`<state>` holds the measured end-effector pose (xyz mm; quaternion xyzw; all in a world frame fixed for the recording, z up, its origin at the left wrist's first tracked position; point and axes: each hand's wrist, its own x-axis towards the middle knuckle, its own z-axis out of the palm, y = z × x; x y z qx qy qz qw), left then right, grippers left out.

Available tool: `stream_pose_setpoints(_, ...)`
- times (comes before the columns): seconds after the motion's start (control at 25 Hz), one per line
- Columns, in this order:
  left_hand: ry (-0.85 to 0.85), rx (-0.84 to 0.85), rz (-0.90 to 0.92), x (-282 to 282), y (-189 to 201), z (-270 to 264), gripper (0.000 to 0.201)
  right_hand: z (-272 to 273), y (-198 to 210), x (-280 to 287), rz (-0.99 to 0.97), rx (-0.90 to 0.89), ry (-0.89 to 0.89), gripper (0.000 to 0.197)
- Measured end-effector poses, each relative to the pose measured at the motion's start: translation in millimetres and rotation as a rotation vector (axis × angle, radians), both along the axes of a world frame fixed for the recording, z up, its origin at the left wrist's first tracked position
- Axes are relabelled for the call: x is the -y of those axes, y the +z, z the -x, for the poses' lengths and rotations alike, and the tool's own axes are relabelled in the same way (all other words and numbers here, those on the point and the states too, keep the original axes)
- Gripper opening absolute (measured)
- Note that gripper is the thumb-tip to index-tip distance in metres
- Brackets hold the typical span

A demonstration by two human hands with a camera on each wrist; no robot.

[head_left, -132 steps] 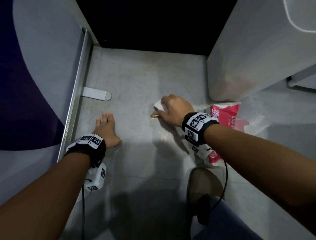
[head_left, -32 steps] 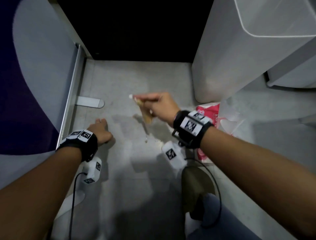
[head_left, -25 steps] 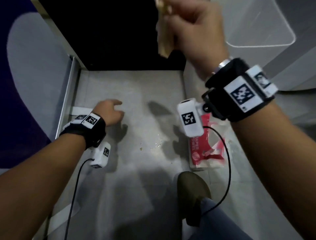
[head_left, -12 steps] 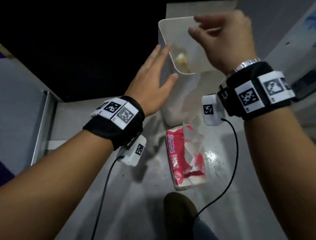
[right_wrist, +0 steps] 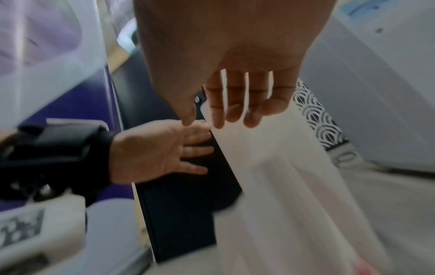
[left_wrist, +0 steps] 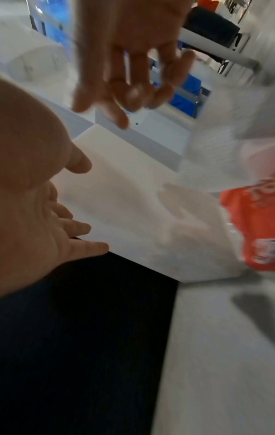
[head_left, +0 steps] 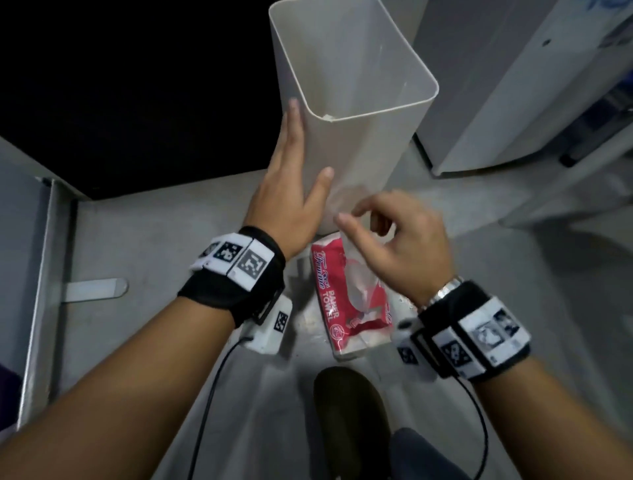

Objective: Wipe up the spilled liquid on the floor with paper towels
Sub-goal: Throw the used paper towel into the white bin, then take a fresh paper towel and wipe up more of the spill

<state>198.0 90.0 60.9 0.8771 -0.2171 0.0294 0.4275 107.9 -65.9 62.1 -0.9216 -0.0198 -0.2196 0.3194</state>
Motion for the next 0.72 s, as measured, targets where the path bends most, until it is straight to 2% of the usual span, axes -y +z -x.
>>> stream_pose_setpoints(0.12,0.046,-0.17,-0.089,-1,-44,33,0.08,19,-45,4,0.106,-0.422,-0.142,0.058)
stream_pose_setpoints(0.16,0.04,-0.237,-0.16,-2,-62,45,0.078,20,-53,5,0.086,-0.531,-0.175,0.058)
stream_pose_setpoints(0.24,-0.035,-0.405,-0.336,-3,-93,65,0.081,19,-59,7,-0.02,-0.646,-0.2,0.04)
stream_pose_setpoints(0.32,-0.16,-0.546,-0.418,-3,-117,79,0.096,17,-60,6,-0.13,-0.637,-0.195,0.015)
stream_pose_setpoints(0.4,-0.208,-0.612,-0.374,-2,-126,86,0.112,18,-61,4,-0.173,-0.535,-0.172,0.024)
stream_pose_setpoints(0.52,-0.176,-0.557,-0.299,2,-132,89,0.12,20,-49,-2,-0.096,-0.351,-0.133,0.043)
stream_pose_setpoints(0.64,-0.119,-0.575,-0.272,3,-149,86,0.107,20,-25,-9,-0.087,-0.266,-0.098,0.05)
stream_pose_setpoints(0.72,-0.121,-0.641,-0.301,2,-158,85,0.08,21,-9,-17,-0.137,-0.229,-0.069,0.042)
